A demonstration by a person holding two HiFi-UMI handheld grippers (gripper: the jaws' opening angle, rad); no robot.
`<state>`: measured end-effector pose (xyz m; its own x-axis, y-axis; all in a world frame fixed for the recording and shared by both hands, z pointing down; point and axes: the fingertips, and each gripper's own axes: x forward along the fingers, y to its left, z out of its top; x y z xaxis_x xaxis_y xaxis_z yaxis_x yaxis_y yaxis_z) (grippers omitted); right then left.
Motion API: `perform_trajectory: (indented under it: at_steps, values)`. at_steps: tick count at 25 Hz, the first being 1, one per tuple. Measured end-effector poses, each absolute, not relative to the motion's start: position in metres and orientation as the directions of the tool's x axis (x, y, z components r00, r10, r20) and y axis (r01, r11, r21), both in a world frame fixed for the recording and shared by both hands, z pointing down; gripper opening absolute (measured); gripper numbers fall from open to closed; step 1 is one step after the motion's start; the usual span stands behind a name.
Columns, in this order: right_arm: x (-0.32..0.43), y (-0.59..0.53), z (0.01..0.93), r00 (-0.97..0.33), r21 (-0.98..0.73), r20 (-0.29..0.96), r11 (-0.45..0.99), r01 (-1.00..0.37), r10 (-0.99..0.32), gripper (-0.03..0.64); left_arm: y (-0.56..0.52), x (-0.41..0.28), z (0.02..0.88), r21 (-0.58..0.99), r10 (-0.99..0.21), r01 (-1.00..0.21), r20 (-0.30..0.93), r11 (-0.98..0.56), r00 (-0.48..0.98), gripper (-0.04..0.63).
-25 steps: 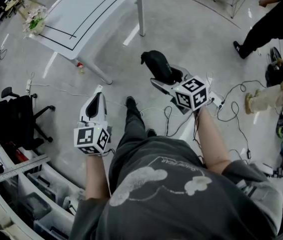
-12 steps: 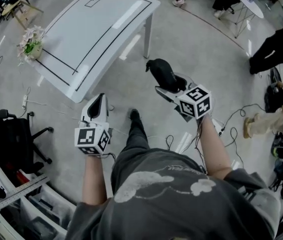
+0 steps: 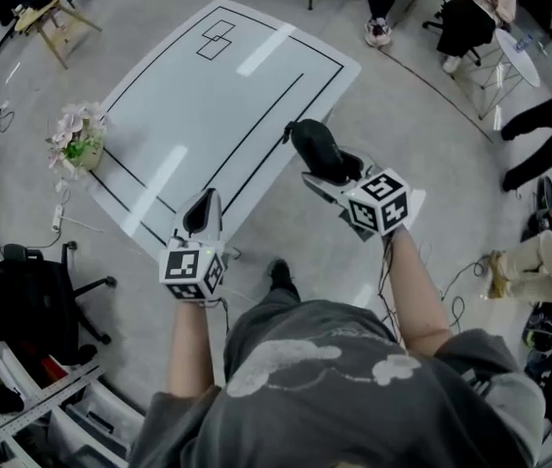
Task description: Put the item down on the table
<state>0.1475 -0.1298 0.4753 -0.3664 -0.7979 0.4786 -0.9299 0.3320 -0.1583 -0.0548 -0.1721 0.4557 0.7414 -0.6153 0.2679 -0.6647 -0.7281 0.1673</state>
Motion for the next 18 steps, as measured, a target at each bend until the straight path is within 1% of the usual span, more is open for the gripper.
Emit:
perform_trajectory:
  at_steps: [4,9,18]
  values:
    - [0.14,-0.166,0.481,-0.391,-0.155,0.491,0.363,-0.919,-0.779,0.327,-0.206,-0.065,0.47,0.19,-0.642,-0.702,0.296,-0.686,0.707,0.005]
    - [0.133,-0.199,0.49,-0.424,-0.149,0.507,0.408,-0.901,-0.75,0.327,-0.229,-0.077,0.474,0.196,-0.677,-0.736,0.296,-0.648,0.674,0.005]
    - [0.127,-0.292,0.507,-0.507,-0.087,0.541,0.555,-0.827,-0.671,0.327,-0.275,-0.093,0.474,0.173,-0.775,-0.823,0.278,-0.541,0.568,0.005]
